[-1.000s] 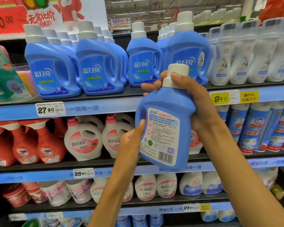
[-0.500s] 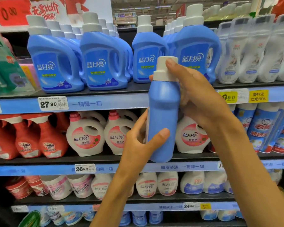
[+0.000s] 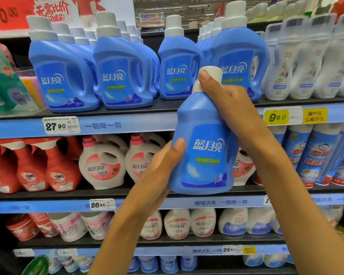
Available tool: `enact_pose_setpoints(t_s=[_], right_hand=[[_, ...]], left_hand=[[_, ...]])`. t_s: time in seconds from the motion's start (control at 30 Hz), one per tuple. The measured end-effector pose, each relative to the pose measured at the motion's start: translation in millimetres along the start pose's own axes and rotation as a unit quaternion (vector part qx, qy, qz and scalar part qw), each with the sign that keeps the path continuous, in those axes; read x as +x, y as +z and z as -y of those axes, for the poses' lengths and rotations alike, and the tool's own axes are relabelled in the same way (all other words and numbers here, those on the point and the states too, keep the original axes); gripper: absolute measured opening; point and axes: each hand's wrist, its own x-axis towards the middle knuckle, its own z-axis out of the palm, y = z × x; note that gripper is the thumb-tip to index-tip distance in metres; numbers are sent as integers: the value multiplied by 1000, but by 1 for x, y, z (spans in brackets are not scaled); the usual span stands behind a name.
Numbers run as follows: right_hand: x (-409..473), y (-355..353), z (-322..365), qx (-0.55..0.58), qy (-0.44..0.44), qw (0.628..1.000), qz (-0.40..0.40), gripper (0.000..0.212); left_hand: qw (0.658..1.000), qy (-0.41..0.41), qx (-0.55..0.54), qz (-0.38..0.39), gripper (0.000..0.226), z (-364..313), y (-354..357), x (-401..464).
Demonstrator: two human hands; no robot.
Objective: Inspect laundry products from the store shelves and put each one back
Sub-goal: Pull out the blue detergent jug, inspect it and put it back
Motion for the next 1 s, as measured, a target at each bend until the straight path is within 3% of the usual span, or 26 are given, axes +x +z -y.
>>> enact_pose_setpoints(t_s=[0.07,0.13,0.17,0.3,0.53,0.73,0.87,1.0], right_hand=[[2,-1,2,-17,0,1000,16,62],[7,-5,0,3,19,999,35,77],[9,-9,-2,16,29,998,49,74],[8,-15,-15,86,75,984,137,20],[4,-9,-19,203,165,962,80,24],[0,-8,-18,210,220,947,102,52],[0,-8,-17,167,210,958,99,53],[2,-12,-17,155,183,965,106,38]], left_hand=[[999,12,14,-35,57,1,1,2],[999,27,0,-44,48,3,4,2],[998,31,-23,-45,41,3,6,2],[975,19,-223,0,38,-2,11,0],[966,-53,-243,70,48,-15,4,-11],[992,-103,-71,29,51,-24,3,-13],[992,-104,-64,17,51,-25,2,-15],[992,-100,-74,21,44,-26,4,-15]])
